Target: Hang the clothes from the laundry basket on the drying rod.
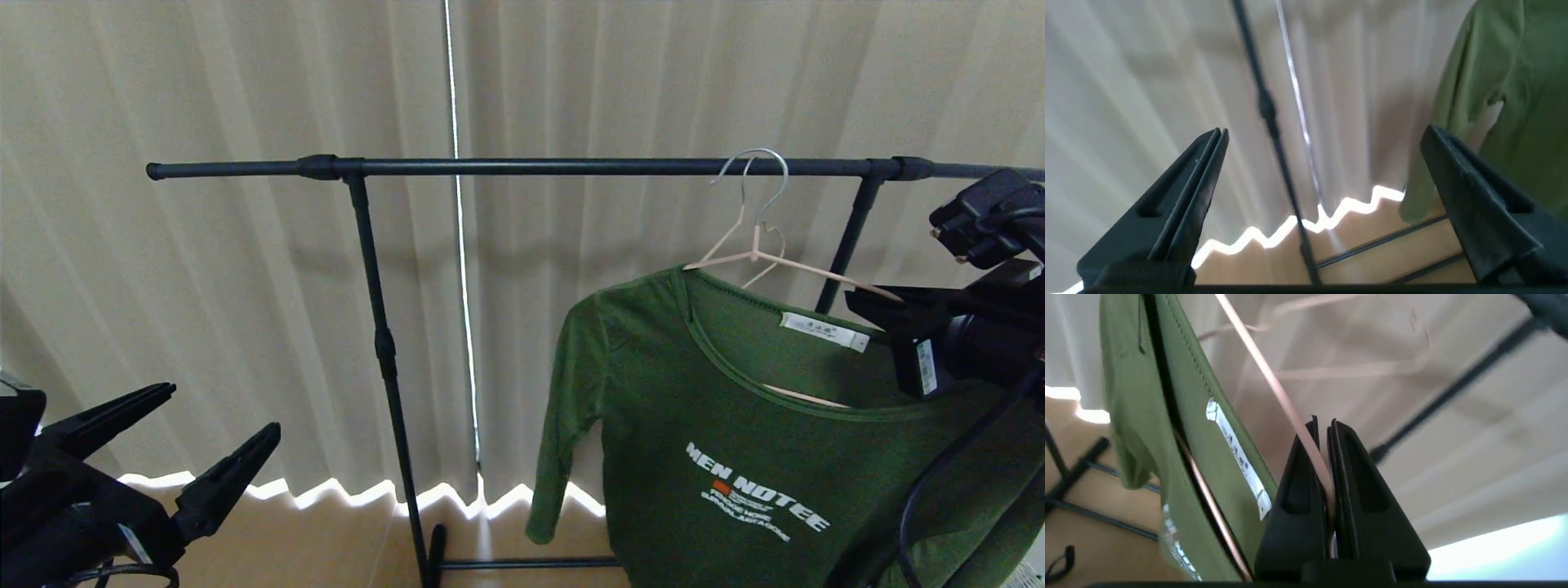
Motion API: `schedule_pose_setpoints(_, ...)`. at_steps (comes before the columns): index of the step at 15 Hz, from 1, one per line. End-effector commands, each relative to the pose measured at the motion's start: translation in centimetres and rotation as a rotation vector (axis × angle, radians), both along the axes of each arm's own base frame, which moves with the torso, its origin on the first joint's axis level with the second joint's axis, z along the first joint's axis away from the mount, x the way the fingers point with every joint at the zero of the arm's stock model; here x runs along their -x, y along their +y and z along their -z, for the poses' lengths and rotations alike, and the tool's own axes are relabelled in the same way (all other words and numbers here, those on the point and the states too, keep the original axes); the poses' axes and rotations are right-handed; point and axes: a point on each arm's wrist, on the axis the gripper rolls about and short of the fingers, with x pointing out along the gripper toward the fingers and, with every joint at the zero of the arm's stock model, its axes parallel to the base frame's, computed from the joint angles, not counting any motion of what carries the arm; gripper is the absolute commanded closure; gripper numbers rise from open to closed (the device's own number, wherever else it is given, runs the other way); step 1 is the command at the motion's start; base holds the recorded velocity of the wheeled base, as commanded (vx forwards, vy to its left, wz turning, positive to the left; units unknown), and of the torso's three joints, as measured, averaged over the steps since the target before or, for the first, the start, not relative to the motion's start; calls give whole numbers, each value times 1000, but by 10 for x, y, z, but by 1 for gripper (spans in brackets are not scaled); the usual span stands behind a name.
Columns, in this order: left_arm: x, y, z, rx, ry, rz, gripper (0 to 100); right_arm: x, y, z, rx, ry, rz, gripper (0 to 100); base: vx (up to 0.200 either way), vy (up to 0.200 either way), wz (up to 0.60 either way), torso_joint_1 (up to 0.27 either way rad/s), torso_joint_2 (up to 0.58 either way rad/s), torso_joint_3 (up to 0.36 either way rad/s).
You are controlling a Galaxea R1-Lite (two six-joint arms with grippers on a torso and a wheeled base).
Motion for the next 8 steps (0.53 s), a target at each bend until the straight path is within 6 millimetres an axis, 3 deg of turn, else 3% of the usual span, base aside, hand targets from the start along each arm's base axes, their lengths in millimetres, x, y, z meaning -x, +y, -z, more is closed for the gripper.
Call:
schedule_pose_setpoints(1, 2, 1, 2, -7, 4, -1, 0, -6, 2, 2, -20, 11, 8, 100, 0, 0, 0, 0, 0, 0)
schedule_pose_setpoints(8, 1, 0, 2, -19, 2, 6, 0, -12, 4, -4, -80, 5, 27, 100, 0, 0, 0, 0, 0, 0)
